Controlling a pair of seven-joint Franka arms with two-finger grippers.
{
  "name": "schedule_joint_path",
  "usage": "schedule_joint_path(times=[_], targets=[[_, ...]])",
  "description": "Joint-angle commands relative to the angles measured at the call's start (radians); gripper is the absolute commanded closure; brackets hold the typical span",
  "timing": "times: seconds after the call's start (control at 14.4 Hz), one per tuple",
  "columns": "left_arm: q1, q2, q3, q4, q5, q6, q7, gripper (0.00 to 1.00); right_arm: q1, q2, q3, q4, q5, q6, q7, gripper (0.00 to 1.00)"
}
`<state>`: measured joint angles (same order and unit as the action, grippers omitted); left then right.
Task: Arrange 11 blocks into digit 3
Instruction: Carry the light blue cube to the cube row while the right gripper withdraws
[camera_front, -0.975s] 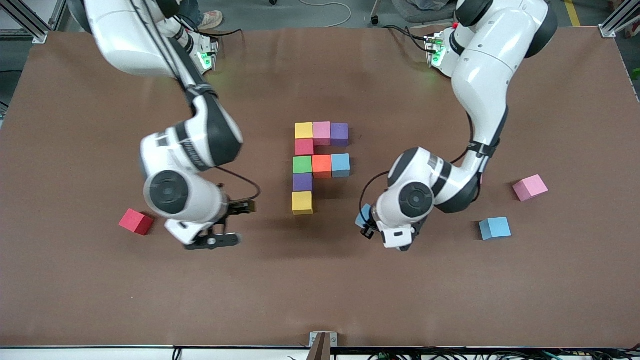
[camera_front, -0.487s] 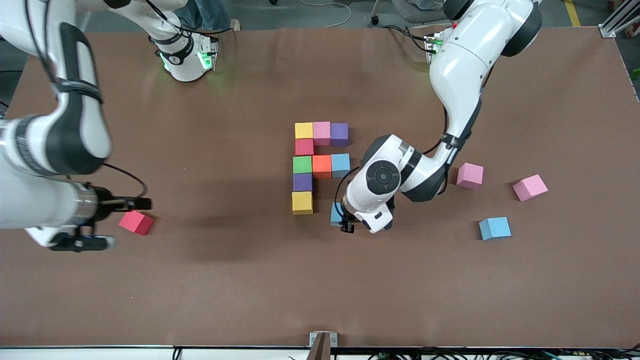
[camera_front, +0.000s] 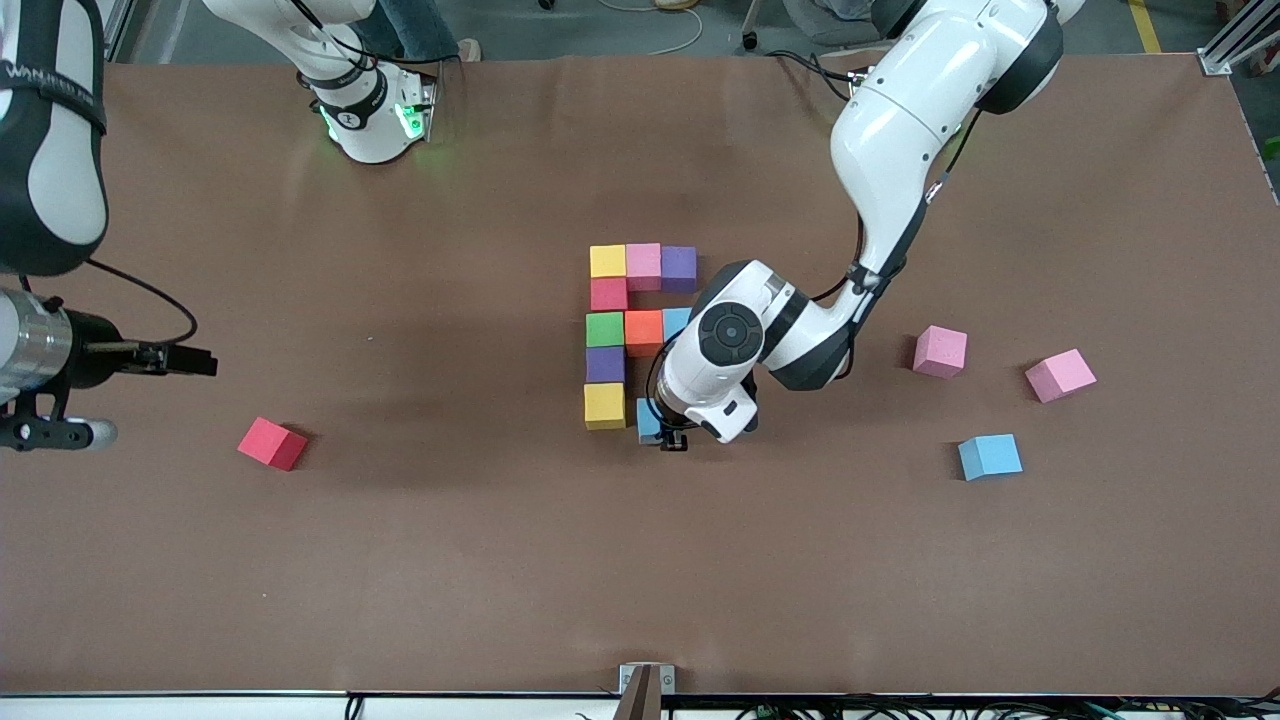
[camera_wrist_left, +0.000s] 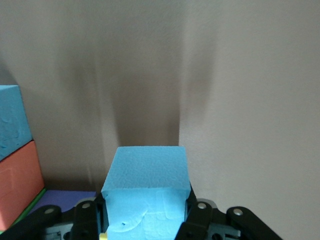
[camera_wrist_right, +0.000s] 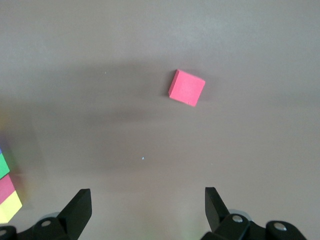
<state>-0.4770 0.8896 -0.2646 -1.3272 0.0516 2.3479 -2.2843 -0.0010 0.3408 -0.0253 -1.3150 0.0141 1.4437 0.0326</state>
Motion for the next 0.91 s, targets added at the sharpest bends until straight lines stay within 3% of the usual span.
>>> schedule_joint_path(times=[0.0, 0.84], targets=[[-0.015, -0.011, 0.011, -0.035, 0.001, 0.039, -0.026, 0.84, -0.013, -0.127, 0.011, -0.13, -0.019, 0.014, 0.007, 0.0], [-0.052, 0.014, 0.027, -0.044, 0.044, 0.059, -0.024, 0.84, -0.043, -0.143, 0.011, -0.012, -0.032, -0.1, 0.007, 0.0]])
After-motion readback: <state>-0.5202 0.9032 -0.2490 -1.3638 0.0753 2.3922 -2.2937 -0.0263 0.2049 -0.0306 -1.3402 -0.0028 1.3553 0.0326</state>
